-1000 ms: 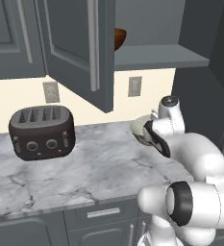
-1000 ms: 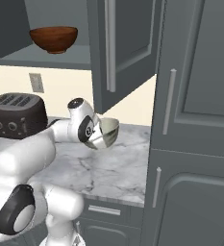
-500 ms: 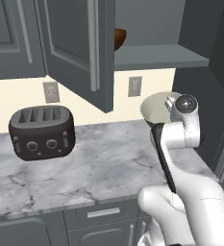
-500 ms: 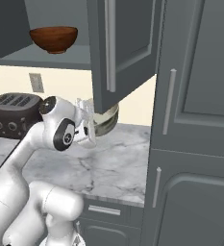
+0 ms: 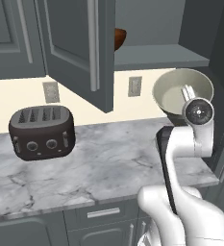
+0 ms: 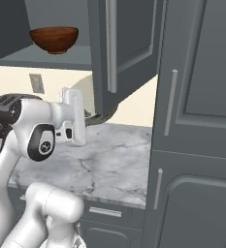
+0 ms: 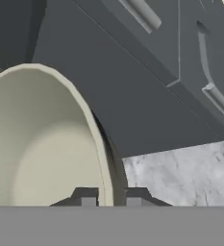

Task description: Open the cabinet. Pick the bowls from the counter and place them in the cabinet. Then close the cabinet.

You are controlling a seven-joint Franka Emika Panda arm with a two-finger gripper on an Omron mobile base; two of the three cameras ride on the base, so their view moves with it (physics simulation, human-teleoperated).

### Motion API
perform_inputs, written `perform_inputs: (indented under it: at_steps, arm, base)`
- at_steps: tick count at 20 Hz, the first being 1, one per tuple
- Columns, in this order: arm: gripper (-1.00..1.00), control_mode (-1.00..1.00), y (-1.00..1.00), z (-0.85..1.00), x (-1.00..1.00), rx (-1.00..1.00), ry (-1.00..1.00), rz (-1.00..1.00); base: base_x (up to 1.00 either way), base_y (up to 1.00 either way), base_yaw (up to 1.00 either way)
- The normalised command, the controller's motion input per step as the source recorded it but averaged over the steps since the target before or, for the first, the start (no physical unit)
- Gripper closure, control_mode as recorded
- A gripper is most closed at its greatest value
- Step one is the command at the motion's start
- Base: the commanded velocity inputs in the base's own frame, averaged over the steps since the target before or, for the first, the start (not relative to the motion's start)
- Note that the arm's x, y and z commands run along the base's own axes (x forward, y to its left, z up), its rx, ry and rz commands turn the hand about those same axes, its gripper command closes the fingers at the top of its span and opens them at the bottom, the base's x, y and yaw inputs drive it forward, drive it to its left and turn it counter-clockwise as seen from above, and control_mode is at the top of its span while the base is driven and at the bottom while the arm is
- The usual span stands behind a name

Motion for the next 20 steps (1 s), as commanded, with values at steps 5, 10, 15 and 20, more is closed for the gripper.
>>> perform_inputs:
  at_steps: [5, 10, 15, 20]
  arm:
    - [1.00, -1.00, 0.28, 1.00, -0.55, 0.10, 0.07, 0.01]
    - [1.00, -1.00, 0.30, 1.00, -0.33, 0.12, 0.17, 0.09]
    - [1.00, -1.00, 0.01, 0.76, -0.04, 0.19, 0.07, 0.31]
    - [1.00, -1.00, -0.03, 0.01, 0.00, 0.04, -0.01, 0.11]
  base:
    - [0.00, 0.00, 0.00]
    - [0.00, 0.00, 0.00]
    - [0.00, 0.00, 0.00]
    - [0.00, 0.00, 0.00]
